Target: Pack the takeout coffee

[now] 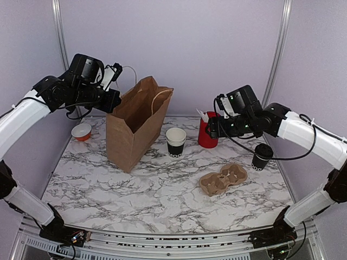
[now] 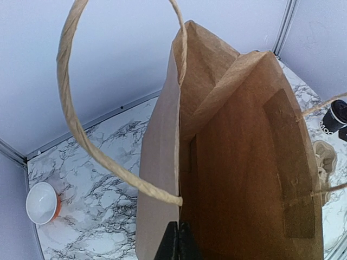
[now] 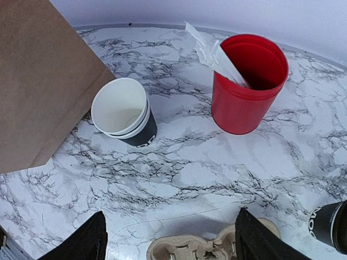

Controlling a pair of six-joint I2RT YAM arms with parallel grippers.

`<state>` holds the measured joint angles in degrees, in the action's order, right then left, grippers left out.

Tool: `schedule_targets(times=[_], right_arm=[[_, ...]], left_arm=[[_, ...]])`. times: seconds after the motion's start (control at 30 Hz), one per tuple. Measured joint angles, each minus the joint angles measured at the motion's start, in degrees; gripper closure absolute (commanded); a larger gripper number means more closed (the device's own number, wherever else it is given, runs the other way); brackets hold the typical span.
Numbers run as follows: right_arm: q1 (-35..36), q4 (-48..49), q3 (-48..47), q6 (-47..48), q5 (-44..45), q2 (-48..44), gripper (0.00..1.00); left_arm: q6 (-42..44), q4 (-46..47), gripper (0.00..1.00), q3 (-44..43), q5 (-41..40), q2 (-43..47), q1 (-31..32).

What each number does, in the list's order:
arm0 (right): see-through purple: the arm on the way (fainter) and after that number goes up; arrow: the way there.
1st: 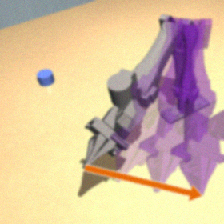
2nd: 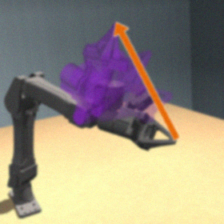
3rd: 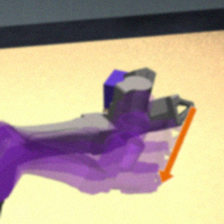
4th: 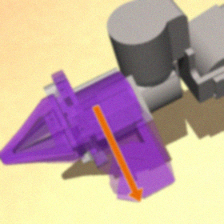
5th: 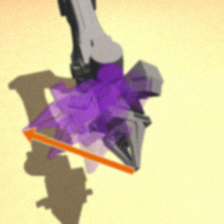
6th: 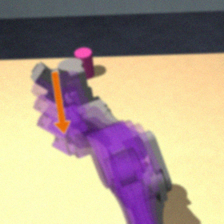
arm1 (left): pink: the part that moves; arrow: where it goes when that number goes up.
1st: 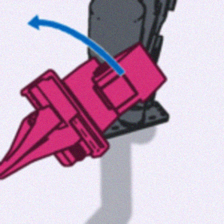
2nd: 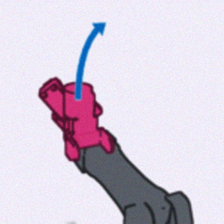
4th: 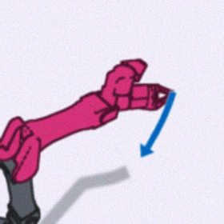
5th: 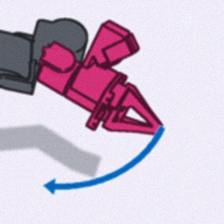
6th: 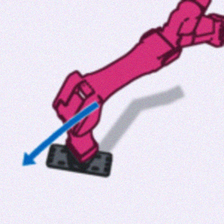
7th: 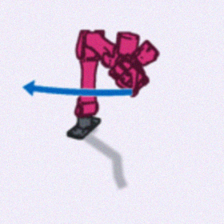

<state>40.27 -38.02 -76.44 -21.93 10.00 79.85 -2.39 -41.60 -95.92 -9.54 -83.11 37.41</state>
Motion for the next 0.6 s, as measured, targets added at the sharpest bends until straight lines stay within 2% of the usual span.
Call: schedule_targets(times=[0.27,0.33,0.47,0.6], right_arm=[[0.92,-0.13,-0.04,0.74,-0.33,3.65,0.21],[0.96,-0.17,-0.37,0.83,-0.52,4.15,0.21],[1.03,0.0,-0.66,0.9,-0.76,4.68,0.21],[1.09,0.04,-0.66,0.9,-0.96,4.92,0.21]], left_arm=[[-5.14,0.13,0.96,4.63,5.2,4.15,-0.28],[-6.14,0.13,0.9,5.86,6.34,4.46,-0.63],[-8.04,0.26,0.69,7.52,8.02,4.52,-1.38],[-9.22,0.79,0.62,7.69,8.44,4.52,-1.7]])
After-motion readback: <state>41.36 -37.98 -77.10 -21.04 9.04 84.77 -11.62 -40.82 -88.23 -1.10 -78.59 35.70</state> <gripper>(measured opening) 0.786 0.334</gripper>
